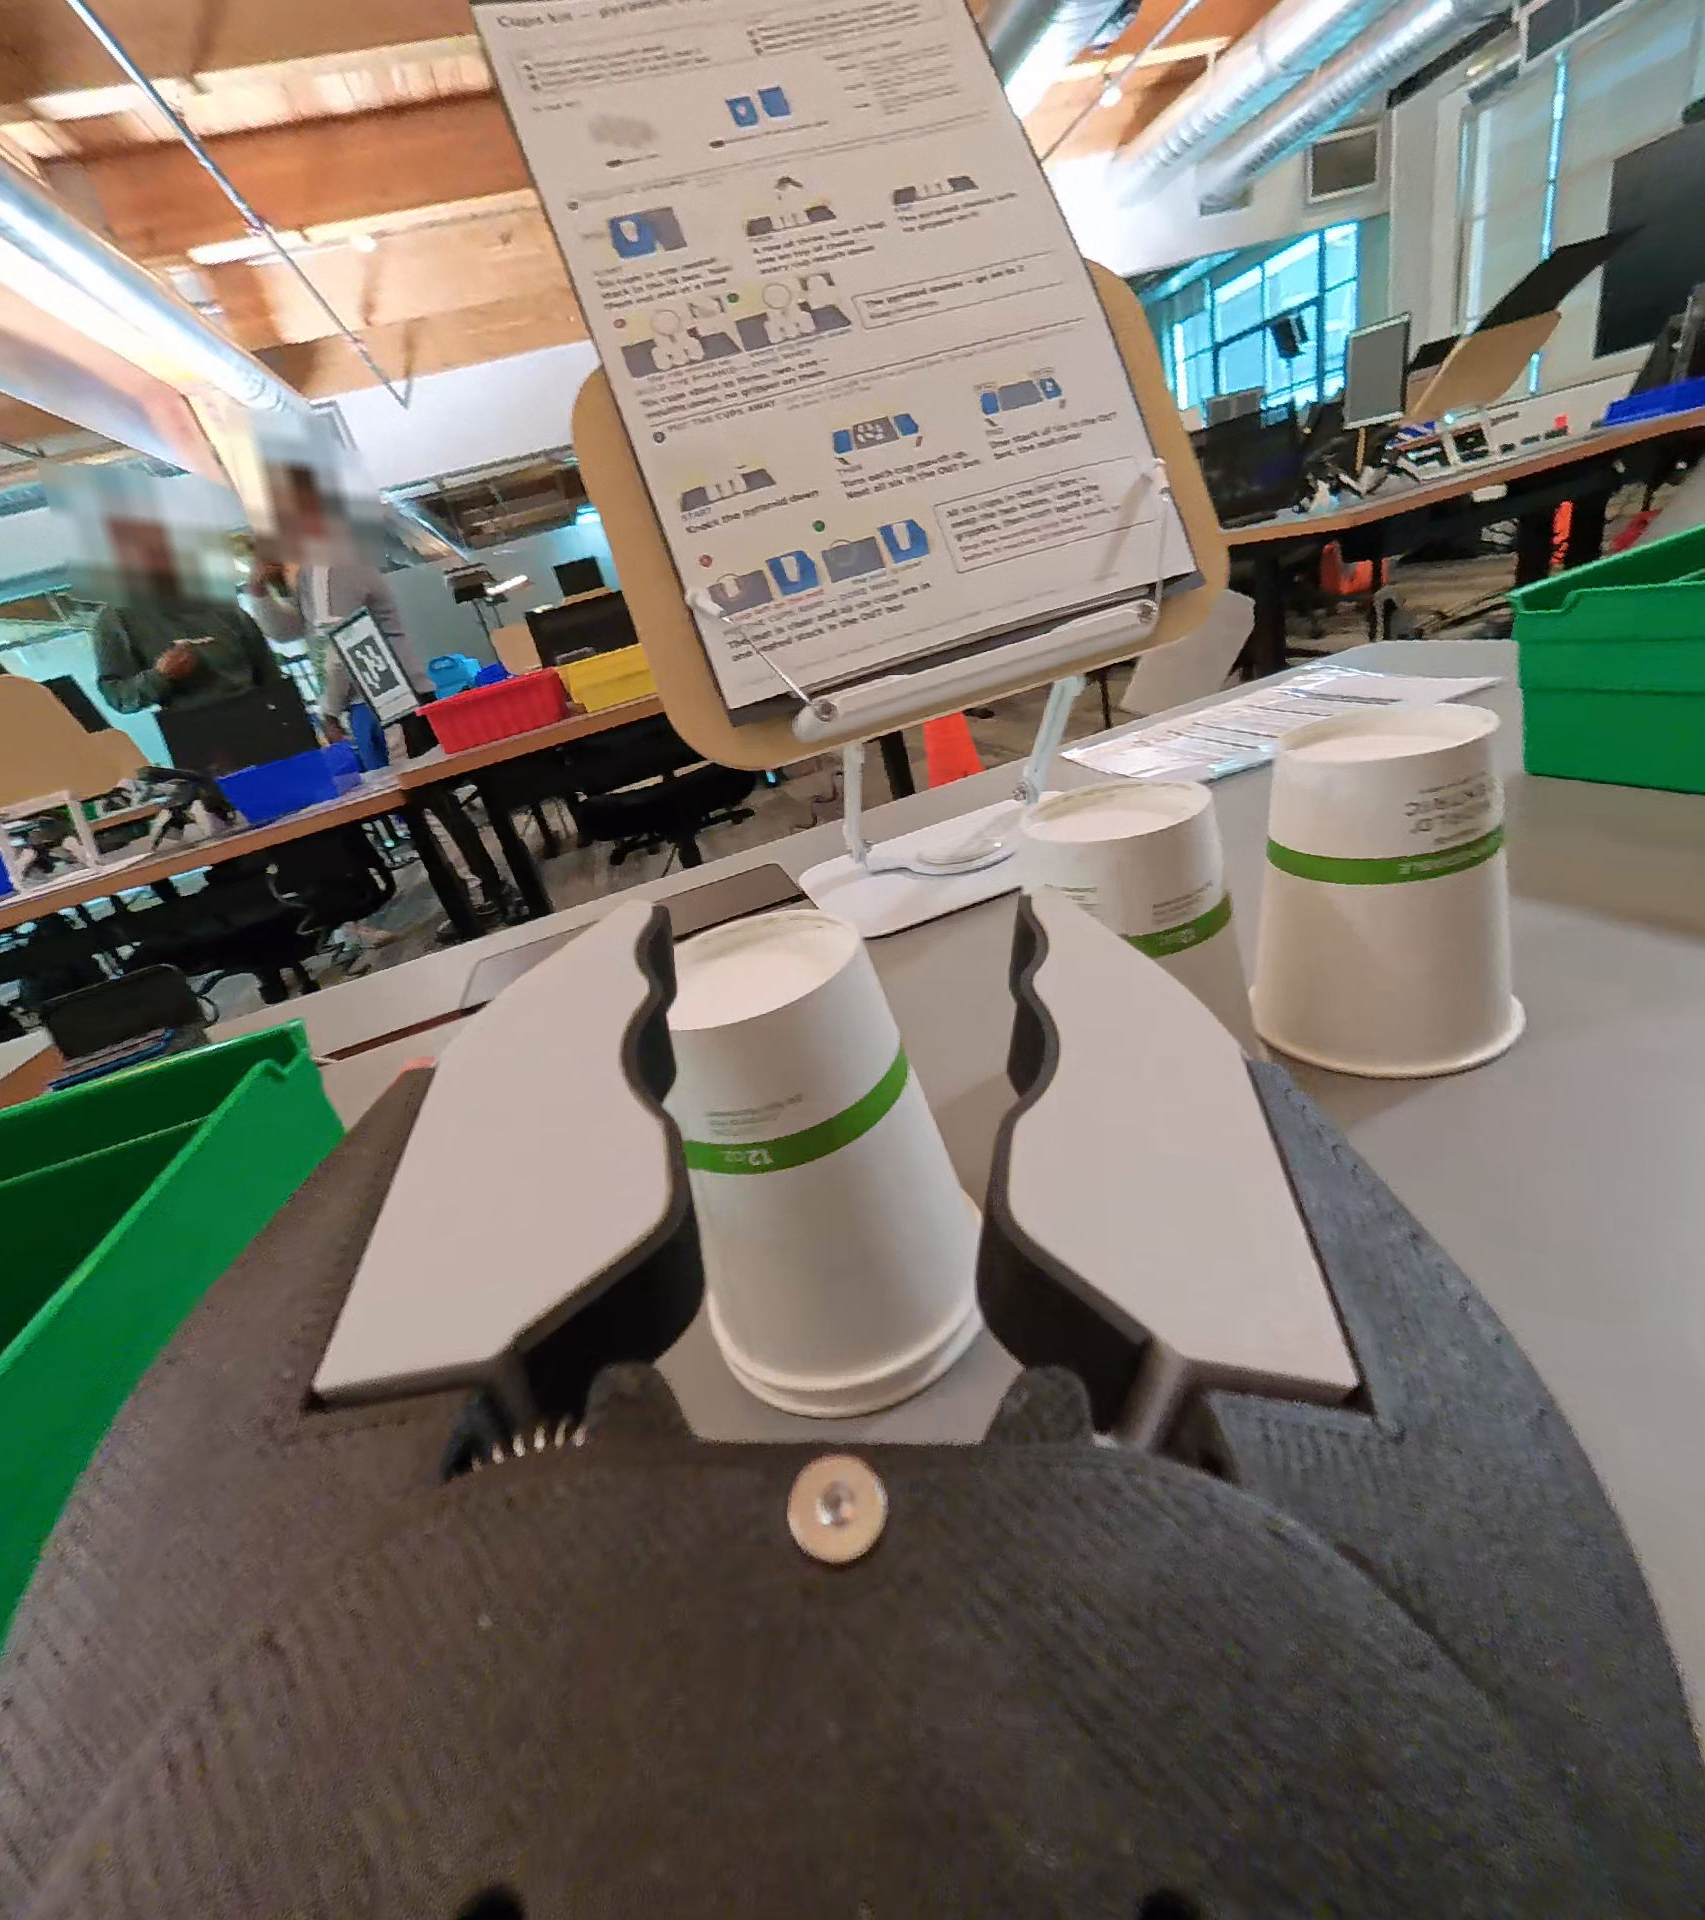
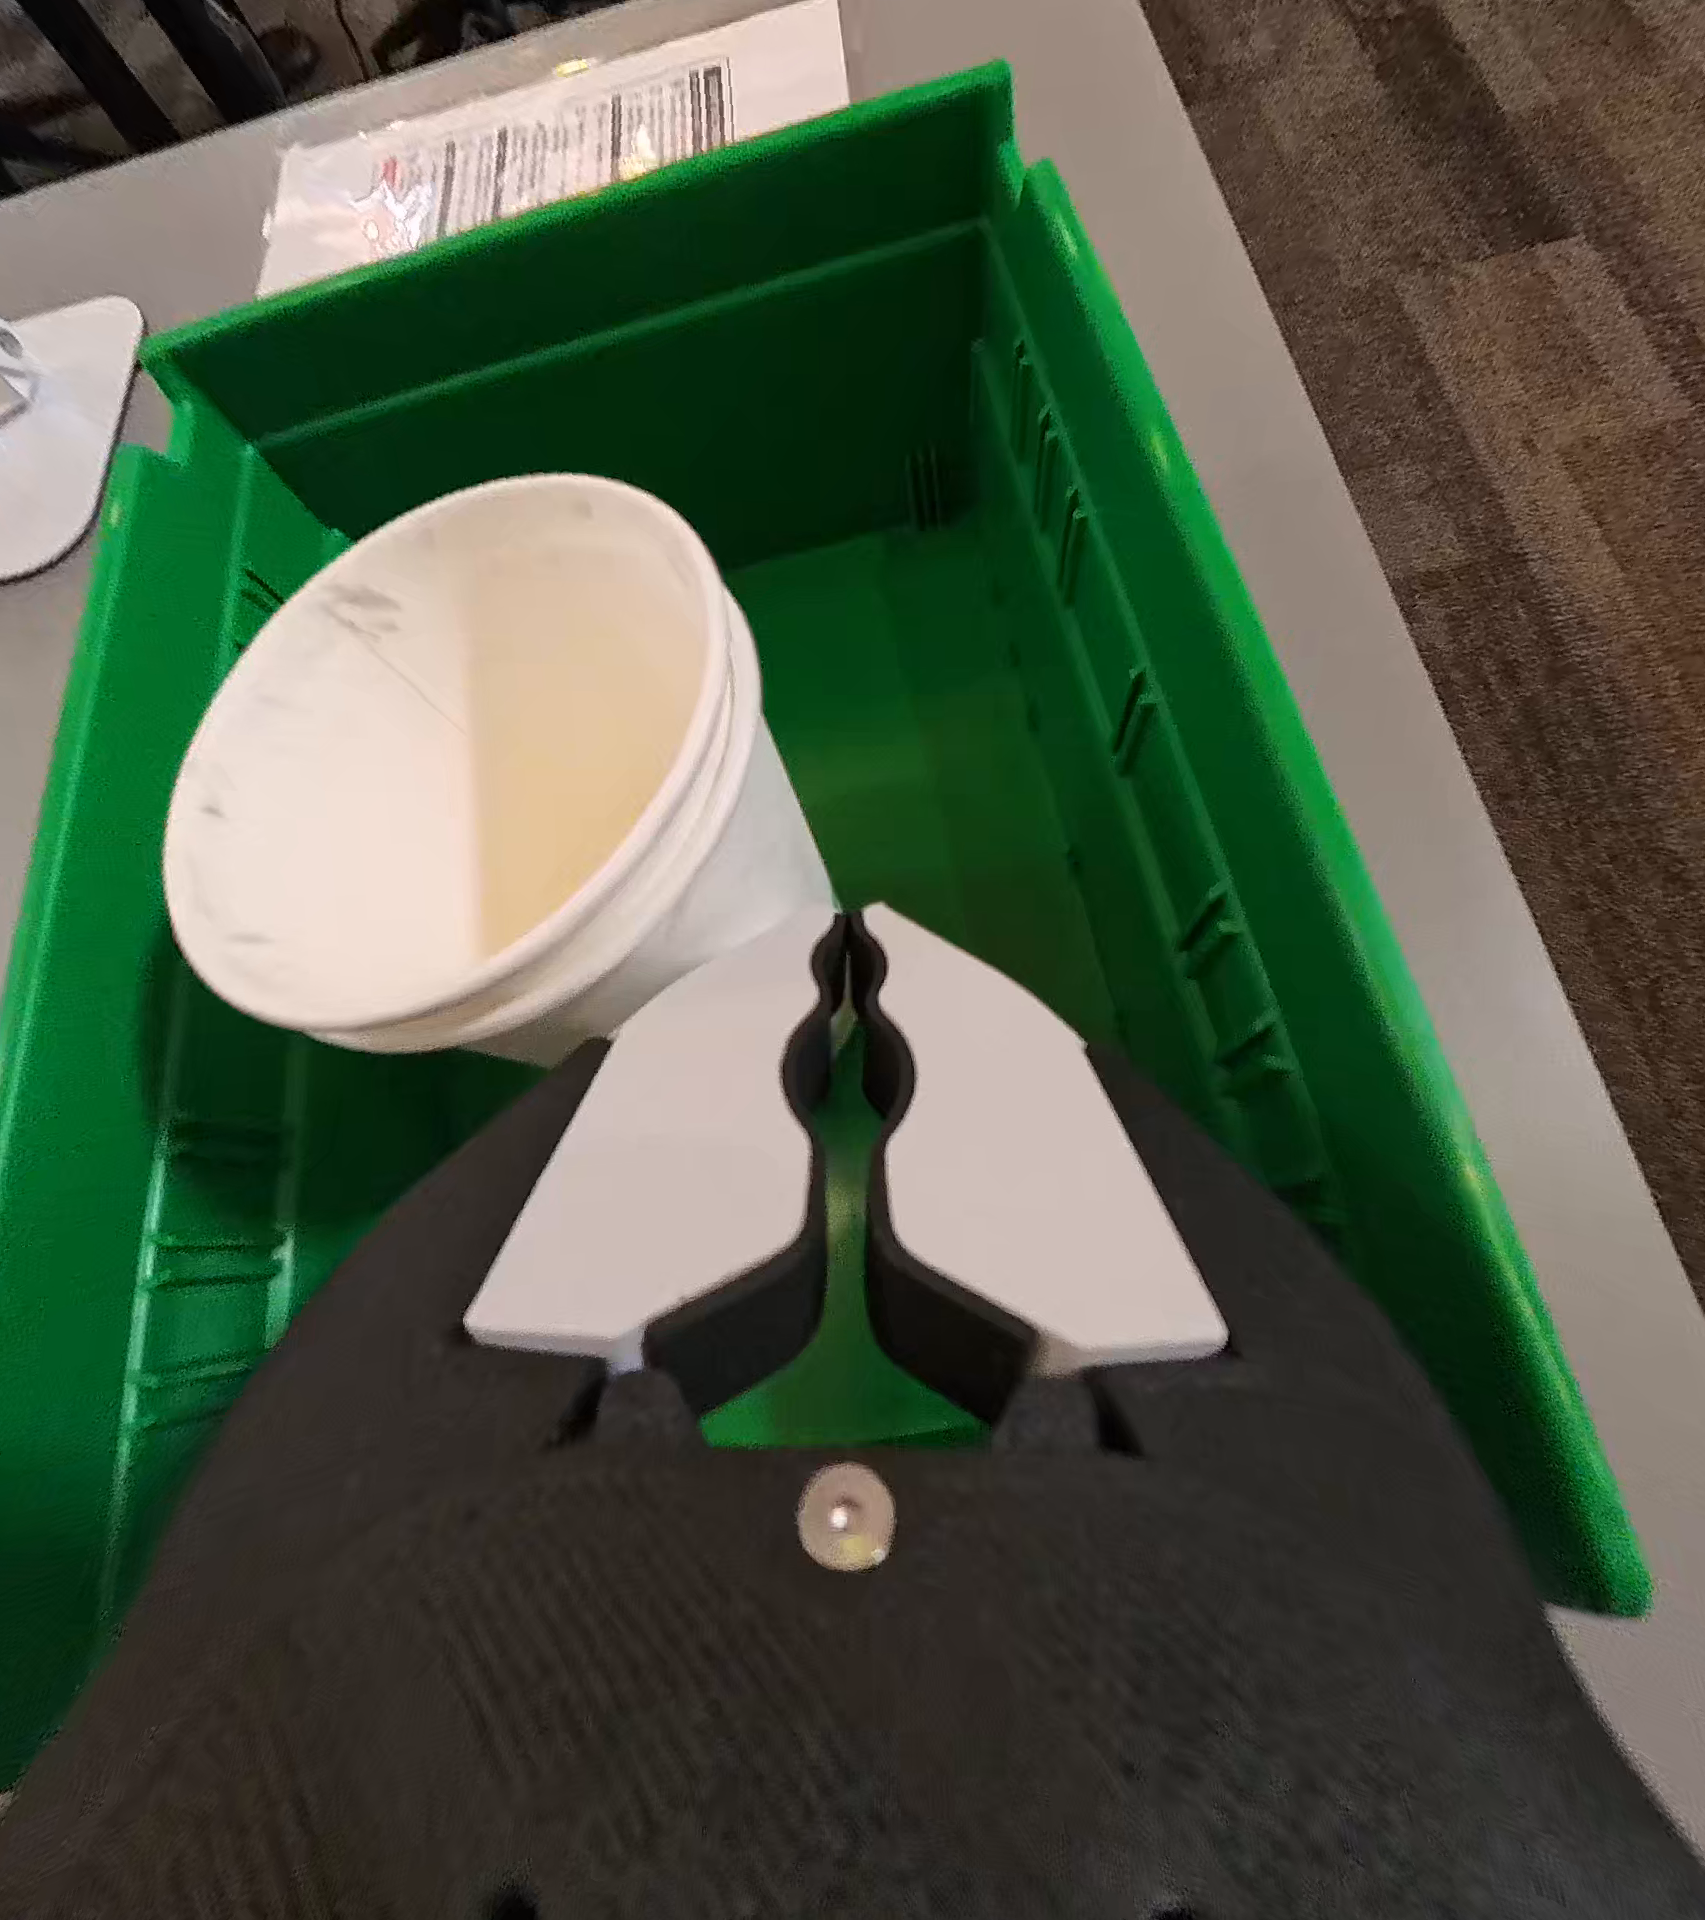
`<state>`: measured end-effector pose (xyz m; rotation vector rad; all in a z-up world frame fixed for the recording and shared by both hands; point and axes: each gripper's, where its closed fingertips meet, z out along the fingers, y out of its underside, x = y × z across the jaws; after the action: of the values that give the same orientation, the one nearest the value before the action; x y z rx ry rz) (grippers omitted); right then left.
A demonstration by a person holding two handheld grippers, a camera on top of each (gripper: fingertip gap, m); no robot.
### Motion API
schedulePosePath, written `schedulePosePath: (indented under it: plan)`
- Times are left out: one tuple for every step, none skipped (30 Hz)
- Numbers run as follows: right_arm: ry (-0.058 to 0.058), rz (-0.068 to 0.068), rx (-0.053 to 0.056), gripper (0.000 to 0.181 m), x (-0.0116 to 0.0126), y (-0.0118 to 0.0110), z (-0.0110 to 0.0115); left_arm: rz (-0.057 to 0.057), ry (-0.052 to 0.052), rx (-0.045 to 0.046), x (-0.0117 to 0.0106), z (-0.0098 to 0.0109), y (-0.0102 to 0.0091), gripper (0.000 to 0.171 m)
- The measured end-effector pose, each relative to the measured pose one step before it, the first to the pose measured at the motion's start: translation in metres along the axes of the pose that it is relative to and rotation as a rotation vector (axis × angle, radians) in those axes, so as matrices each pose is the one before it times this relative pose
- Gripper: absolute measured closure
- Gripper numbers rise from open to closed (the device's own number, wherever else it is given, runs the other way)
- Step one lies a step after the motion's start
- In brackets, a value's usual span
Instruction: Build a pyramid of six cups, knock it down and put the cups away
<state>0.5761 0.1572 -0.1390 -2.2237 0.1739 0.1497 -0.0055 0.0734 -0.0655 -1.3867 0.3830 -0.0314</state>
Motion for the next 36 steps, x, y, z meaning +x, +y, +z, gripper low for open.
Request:
schedulePosePath:
  plan:
    - [0.0091, -0.0118, -0.0089, 0.181, 0.00029, 0.00219, -0.00051, 0.0029, -0.0172, 0.00404, -0.00443, 0.00034, 0.00020, 0.108]
    - [0.0107, -0.0069, -0.0050, 0.181, 0.00091, 0.00165, -0.00106, 0.0025, -0.0185, 0.00116, -0.00494, 0.00029, 0.00059, 0.108]
    - [0.0127, -0.0027, -0.0001, 0.181, 0.00175, 0.00100, -0.00154, 0.0039, -0.0213, 0.00265, -0.00575, 0.00015, 0.00034, 0.108]
    - [0.0065, 0.0030, 0.0035, 0.181, 0.00118, 0.00069, -0.00160, 0.0028, -0.0174, 0.00130, -0.00526, 0.00002, 0.00044, 0.108]
    - [-0.0076, 0.0105, 0.0053, 0.181, -0.00052, 0.00063, -0.00137, -0.0010, -0.0172, 0.00064, -0.00528, -0.00011, 0.00039, 0.108]
    - [-0.0183, 0.0158, 0.0019, 0.181, -0.00192, 0.00136, -0.00086, -0.0036, -0.0183, 0.00247, -0.00557, -0.00013, 0.00040, 0.108]
    - [-0.0188, 0.0136, -0.0067, 0.181, -0.00210, 0.00292, -0.00054, -0.0048, -0.0150, 0.00101, -0.00521, 0.00020, 0.00068, 0.107]
    - [-0.0122, 0.0074, -0.0122, 0.181, -0.00100, 0.00348, -0.00069, -0.0056, -0.0145, -0.00245, -0.00514, 0.00059, 0.00176, 0.107]
    - [-0.0026, 0.0028, -0.0071, 0.181, 0.00070, 0.00280, -0.00159, -0.0067, -0.0147, -0.00566, -0.00517, 0.00101, 0.00270, 0.107]
    - [0.0025, 0.0001, 0.0061, 0.181, 0.00198, 0.00103, -0.00309, -0.0059, -0.0102, -0.00901, -0.00443, 0.00130, 0.00344, 0.107]
    - [0.0008, 0.0011, 0.0161, 0.181, 0.00260, -0.00027, -0.00434, 0.0039, -0.0079, -0.00557, -0.00401, 0.00122, 0.00271, 0.107]
    - [-0.0070, 0.0052, 0.0273, 0.180, 0.00212, -0.00225, -0.00548, 0.0101, -0.0030, -0.00446, -0.00309, 0.00121, 0.00188, 0.107]
    - [-0.0239, 0.0018, 0.0470, 0.178, -0.00049, -0.00559, -0.00644, 0.0100, -0.0003, -0.00571, -0.00274, 0.00115, 0.00196, 0.107]
    - [-0.0333, -0.0032, 0.0564, 0.176, -0.00264, -0.00725, -0.00706, 0.0108, -0.0116, 0.00135, -0.00445, 0.00071, 0.00053, 0.107]
    - [-0.0218, 0.0011, 0.0579, 0.176, -0.00183, -0.00801, -0.00763, 0.0020, -0.0104, -0.00155, -0.00454, 0.00061, 0.00075, 0.107]
    - [-0.0168, 0.0030, 0.0724, 0.174, -0.00244, -0.00979, -0.00807, -0.0061, -0.0028, -0.00918, -0.00401, 0.00093, 0.00193, 0.107]
    - [-0.0155, 0.0039, 0.0852, 0.172, -0.00401, -0.01080, -0.00827, -0.0101, -0.0139, -0.00493, -0.00576, 0.00044, 0.00116, 0.106]
    - [-0.0105, 0.0014, 0.0812, 0.169, -0.00491, -0.01006, -0.00759, -0.0092, -0.0167, -0.00255, -0.00658, 0.00045, 0.00085, 0.106]
    - [-0.0104, -0.0056, 0.0666, 0.165, -0.00654, -0.00800, -0.00619, -0.0116, -0.0042, -0.01243, -0.00505, 0.00095, 0.00199, 0.106]
    - [-0.0090, -0.0114, 0.0510, 0.163, -0.00803, -0.00584, -0.00461, -0.0120, -0.0036, -0.01401, -0.00485, 0.00059, 0.00195, 0.106]
    - [-0.0056, -0.0194, 0.0396, 0.162, -0.00899, -0.00400, -0.00312, -0.0039, -0.0132, -0.00024, -0.00560, -0.00012, -0.00054, 0.107]
    - [-0.0038, -0.0294, 0.0320, 0.161, -0.01011, -0.00281, -0.00204, 0.0024, -0.0175, 0.00926, -0.00545, -0.00065, -0.00227, 0.107]
    - [-0.0012, -0.0403, 0.0275, 0.160, -0.01068, -0.00258, -0.00123, -0.0019, -0.0079, 0.00474, -0.00355, -0.00046, -0.00189, 0.107]
    - [0.0050, -0.0492, 0.0265, 0.159, -0.01042, -0.00333, -0.00104, -0.0042, 0.0064, -0.00467, -0.00101, -0.00011, -0.00062, 0.107]
    - [0.0122, -0.0582, 0.0322, 0.157, -0.00994, -0.00522, -0.00138, -0.0027, 0.0068, -0.00693, -0.00046, -0.00011, -0.00032, 0.106]
    - [0.0169, -0.0662, 0.0404, 0.156, -0.00946, -0.00762, -0.00246, 0.0009, 0.0028, -0.00053, -0.00040, -0.00038, -0.00109, 0.106]
    - [0.0187, -0.0647, 0.0503, 0.156, -0.00932, -0.01004, -0.00320, 0.0002, -0.0008, 0.00301, -0.00052, -0.00052, -0.00165, 0.106]
    - [0.0110, -0.0440, 0.0584, 0.155, -0.01054, -0.01116, -0.00313, -0.0042, 0.0030, 0.00541, 0.00060, -0.00056, -0.00195, 0.106]
    - [-0.0119, -0.0239, 0.0546, 0.155, -0.01378, -0.01035, -0.00210, -0.0098, 0.0072, 0.00480, 0.00162, -0.00009, -0.00192, 0.106]
    - [-0.0300, -0.0035, 0.0368, 0.154, -0.01682, -0.00739, 0.00003, -0.0104, 0.0122, 0.00088, 0.00282, 0.00045, -0.00148, 0.106]
    - [-0.0410, 0.0039, 0.0166, 0.149, -0.01868, -0.00372, 0.00240, -0.0051, 0.0123, -0.00208, 0.00316, 0.00037, -0.00107, 0.106]
    - [-0.0308, 0.0038, -0.0004, 0.143, -0.01710, -0.00026, 0.00406, 0.0041, 0.0067, 0.00167, 0.00263, 0.00016, -0.00143, 0.106]
    - [-0.0217, 0.0127, -0.0020, 0.139, -0.01530, 0.00137, 0.00413, 0.0125, 0.0038, 0.00118, 0.00225, -0.00011, -0.00151, 0.106]
    - [-0.0212, 0.0269, -0.0006, 0.136, -0.01377, 0.00262, 0.00356, 0.0126, 0.0022, -0.00124, 0.00199, -0.00035, -0.00144, 0.106]
    - [-0.0330, 0.0395, -0.0037, 0.133, -0.01386, 0.00342, 0.00329, 0.0024, 0.0035, 0.00046, 0.00229, -0.00057, -0.00225, 0.106]
    - [-0.0379, 0.0318, -0.0147, 0.132, -0.01270, 0.00450, 0.00345, -0.0064, 0.0096, 0.00491, 0.00322, -0.00067, -0.00291, 0.106]
